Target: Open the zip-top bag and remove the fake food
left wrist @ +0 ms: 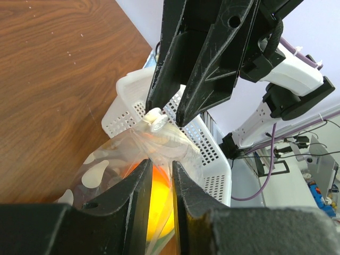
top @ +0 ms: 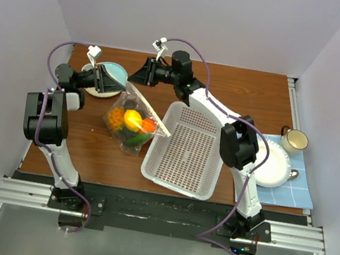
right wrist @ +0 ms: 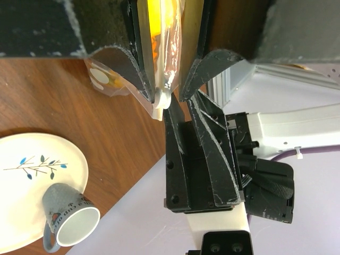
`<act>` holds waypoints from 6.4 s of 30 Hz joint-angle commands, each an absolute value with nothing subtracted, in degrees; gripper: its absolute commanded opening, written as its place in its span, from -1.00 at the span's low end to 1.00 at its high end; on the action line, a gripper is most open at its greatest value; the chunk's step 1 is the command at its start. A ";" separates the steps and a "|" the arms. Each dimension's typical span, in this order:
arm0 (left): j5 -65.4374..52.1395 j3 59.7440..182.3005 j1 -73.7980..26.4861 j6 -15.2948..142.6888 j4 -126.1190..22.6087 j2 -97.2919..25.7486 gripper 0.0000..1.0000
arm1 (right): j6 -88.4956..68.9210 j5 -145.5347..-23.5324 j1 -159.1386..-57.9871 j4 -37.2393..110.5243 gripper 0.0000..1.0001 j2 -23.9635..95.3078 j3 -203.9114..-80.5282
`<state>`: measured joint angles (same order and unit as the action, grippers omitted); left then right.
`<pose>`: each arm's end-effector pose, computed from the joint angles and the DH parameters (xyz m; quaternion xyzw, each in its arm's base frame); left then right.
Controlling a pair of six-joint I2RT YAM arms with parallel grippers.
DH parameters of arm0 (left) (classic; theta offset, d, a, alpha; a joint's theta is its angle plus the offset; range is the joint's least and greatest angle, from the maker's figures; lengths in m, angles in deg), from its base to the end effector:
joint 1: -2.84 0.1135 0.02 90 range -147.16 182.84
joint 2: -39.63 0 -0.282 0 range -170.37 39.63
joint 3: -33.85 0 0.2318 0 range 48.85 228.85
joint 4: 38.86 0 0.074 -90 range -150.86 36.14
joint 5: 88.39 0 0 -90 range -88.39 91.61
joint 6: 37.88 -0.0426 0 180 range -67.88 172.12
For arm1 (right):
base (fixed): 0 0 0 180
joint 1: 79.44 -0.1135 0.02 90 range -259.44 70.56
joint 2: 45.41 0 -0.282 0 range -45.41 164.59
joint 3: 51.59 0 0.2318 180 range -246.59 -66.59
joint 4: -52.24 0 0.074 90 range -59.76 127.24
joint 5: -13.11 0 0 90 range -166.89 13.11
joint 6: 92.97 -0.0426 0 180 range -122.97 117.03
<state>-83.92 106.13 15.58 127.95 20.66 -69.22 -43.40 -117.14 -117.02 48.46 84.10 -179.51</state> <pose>0.3688 0.0398 0.2724 0.1221 0.6855 -0.6398 0.3254 0.4089 0.3494 0.3147 -0.2143 0.6999 0.5955 0.3311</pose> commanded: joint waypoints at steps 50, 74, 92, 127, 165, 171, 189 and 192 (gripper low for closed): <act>-96.03 109.67 15.85 128.49 54.77 -69.44 -1.00 | -32.85 -113.19 -118.28 41.63 -1.00 68.76 -163.44; -96.03 108.18 11.19 129.72 54.51 -70.76 -0.07 | -37.95 -117.50 -118.02 40.23 -1.00 79.13 -183.31; -96.03 111.34 12.33 131.31 54.69 -70.93 -1.00 | -34.62 -116.71 -117.40 39.52 -1.00 75.18 -174.79; -95.95 116.36 19.63 133.95 54.77 -72.16 -1.00 | -21.52 -104.32 -123.82 30.21 -1.00 46.26 -134.79; -96.12 106.42 10.93 131.92 54.51 -65.57 -1.00 | -20.37 -103.52 -117.05 34.42 0.08 54.17 -147.45; -96.12 107.39 10.14 132.19 54.51 -66.54 -1.00 | -20.99 -103.52 -118.11 35.39 0.06 53.91 -145.60; -96.21 106.77 10.05 131.75 54.33 -67.42 -0.97 | -19.94 -99.66 -119.60 33.99 0.07 49.16 -141.73; -96.21 106.95 10.05 131.92 54.33 -67.15 -0.96 | -20.02 -99.30 -119.51 34.25 0.07 48.38 -141.20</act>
<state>-84.89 105.58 10.31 132.87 20.66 -67.61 -20.62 -101.23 -119.53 32.99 51.52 -142.00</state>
